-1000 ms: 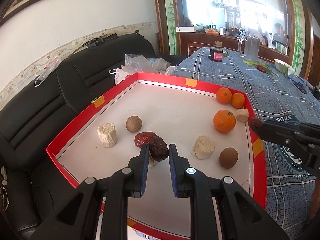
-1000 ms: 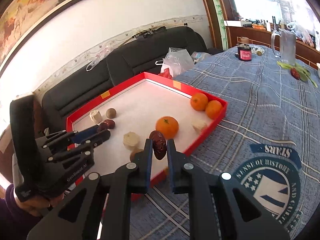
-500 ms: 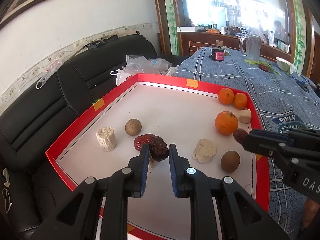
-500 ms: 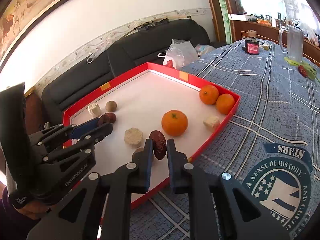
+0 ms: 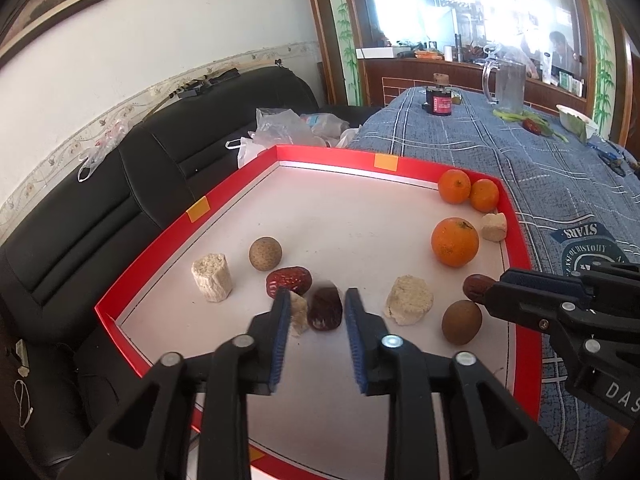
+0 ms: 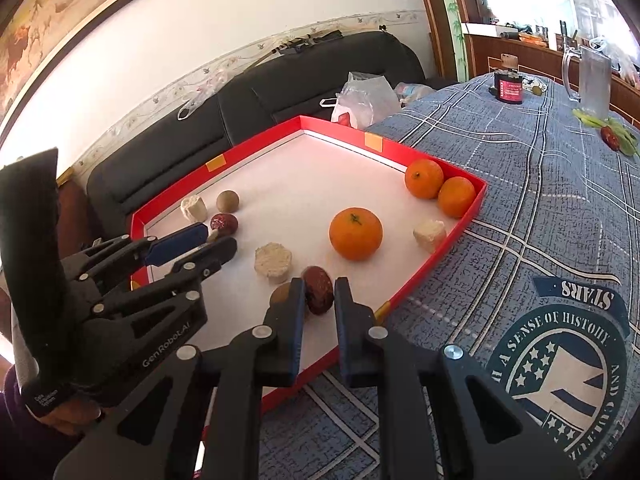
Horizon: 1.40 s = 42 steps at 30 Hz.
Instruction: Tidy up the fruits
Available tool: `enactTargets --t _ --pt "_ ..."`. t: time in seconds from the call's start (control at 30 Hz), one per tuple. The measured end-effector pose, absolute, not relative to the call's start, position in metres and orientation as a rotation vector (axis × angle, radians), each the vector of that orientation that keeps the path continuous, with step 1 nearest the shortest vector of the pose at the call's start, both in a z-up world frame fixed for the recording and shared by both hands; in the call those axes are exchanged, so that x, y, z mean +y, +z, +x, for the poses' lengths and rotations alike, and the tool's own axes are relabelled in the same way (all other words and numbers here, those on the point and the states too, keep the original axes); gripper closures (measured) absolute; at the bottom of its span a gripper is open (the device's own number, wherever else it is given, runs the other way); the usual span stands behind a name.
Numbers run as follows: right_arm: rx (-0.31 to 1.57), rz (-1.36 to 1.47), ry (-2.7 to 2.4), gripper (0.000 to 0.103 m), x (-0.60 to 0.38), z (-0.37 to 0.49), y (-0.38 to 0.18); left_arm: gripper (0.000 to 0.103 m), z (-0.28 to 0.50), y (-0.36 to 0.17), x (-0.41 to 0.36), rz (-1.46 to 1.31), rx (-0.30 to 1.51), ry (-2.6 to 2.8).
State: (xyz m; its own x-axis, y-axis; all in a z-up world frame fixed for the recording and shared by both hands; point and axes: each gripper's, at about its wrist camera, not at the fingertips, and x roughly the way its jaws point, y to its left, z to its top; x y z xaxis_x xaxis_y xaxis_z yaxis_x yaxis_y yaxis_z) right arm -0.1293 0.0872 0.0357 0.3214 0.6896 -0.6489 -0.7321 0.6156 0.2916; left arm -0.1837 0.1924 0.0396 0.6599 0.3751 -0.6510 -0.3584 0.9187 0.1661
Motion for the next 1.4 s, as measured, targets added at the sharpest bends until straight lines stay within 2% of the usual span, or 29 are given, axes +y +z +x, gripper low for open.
enactTargets --t 0.1,0.23,0.33,0.57,0.7,0.83,1.2,1.4 --pt "0.820 -0.044 0.938 0.084 0.084 -0.130 0.037 0.056 -0.183 0.039 0.190 0.032 0.748 0.417" --pt "0.820 -0.011 0.935 0.081 0.078 -0.128 0.040 0.048 -0.183 0.039 0.188 0.029 0.763 0.424" --pt "0.819 0.020 0.921 0.077 0.071 -0.125 0.042 0.038 -0.182 0.039 0.186 0.033 0.774 0.437" --pt "0.820 0.093 0.861 0.063 0.055 -0.114 0.046 0.025 -0.183 0.045 0.176 0.055 0.776 0.444" --pt "0.814 0.116 0.826 0.055 0.047 -0.110 0.048 0.025 -0.184 0.050 0.171 0.062 0.776 0.448" --pt "0.780 0.102 0.793 0.052 0.040 -0.112 0.054 0.024 -0.186 0.055 0.170 0.048 0.775 0.448" --pt "0.637 0.064 0.697 0.025 0.011 -0.139 0.077 0.020 -0.195 0.063 0.169 0.038 0.747 0.478" --pt "0.588 0.033 0.667 0.019 0.008 -0.155 0.083 0.020 -0.200 0.065 0.167 0.038 0.738 0.488"
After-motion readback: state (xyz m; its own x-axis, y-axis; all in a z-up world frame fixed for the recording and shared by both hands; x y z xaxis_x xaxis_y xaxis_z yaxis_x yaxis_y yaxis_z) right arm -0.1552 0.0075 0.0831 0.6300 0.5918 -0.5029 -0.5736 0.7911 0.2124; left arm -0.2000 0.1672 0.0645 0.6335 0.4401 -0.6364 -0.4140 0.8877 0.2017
